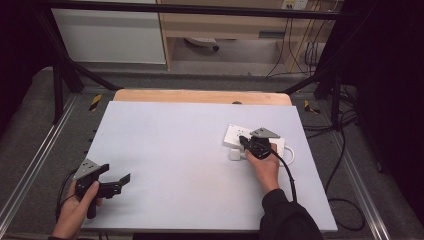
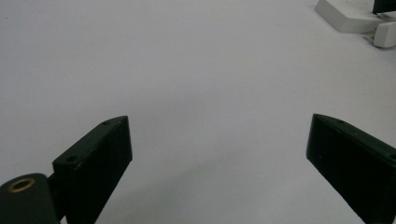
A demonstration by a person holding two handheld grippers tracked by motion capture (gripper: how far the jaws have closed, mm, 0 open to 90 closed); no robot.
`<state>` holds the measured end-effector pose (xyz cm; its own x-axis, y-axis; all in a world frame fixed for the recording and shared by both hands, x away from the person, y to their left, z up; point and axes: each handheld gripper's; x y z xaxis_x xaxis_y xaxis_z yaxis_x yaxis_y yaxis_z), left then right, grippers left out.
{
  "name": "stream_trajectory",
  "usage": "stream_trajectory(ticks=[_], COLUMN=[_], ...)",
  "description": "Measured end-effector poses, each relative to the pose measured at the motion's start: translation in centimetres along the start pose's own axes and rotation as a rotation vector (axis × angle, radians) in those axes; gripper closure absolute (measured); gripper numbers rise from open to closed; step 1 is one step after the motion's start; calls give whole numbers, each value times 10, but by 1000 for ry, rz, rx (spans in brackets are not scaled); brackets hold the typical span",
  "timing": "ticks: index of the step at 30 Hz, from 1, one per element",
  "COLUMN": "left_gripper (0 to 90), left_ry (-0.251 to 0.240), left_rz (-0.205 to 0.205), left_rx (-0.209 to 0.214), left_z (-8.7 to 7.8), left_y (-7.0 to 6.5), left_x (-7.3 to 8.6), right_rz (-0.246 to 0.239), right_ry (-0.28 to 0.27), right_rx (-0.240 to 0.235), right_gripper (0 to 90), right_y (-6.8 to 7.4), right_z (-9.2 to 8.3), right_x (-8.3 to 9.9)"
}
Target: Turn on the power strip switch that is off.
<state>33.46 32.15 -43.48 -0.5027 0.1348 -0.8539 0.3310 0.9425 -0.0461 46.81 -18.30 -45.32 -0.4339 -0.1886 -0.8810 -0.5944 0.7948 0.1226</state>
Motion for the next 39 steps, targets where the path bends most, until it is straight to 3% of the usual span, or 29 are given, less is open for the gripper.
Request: stream_trajectory(ticks=[19,35,39], left_gripper=[70,70,70], left_ry=[3,1,1], left_rz=[-1,0,-1], left_rx=[0,-2,0], left_z=[0,0,0], left_y=[0,0,0], left_x=[0,0,0], right_rz=[26,29,27], right_ry=[-8,-12,-18], right_rx=[-2,-14,-11], right_gripper=[900,900,841], right_y=[-2,-1,-2], right_z=[-1,-5,-8], right_x=[4,-5,-10])
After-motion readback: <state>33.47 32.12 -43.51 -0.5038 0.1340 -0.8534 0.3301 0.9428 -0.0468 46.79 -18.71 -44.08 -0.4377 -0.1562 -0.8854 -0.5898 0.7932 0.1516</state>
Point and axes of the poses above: each handheld gripper's, and its own axes: z roughly forward along the jaws, x roughly out of its underside, y roughly to its left, and after that the axes turned 9 degrees about -x, right-handed
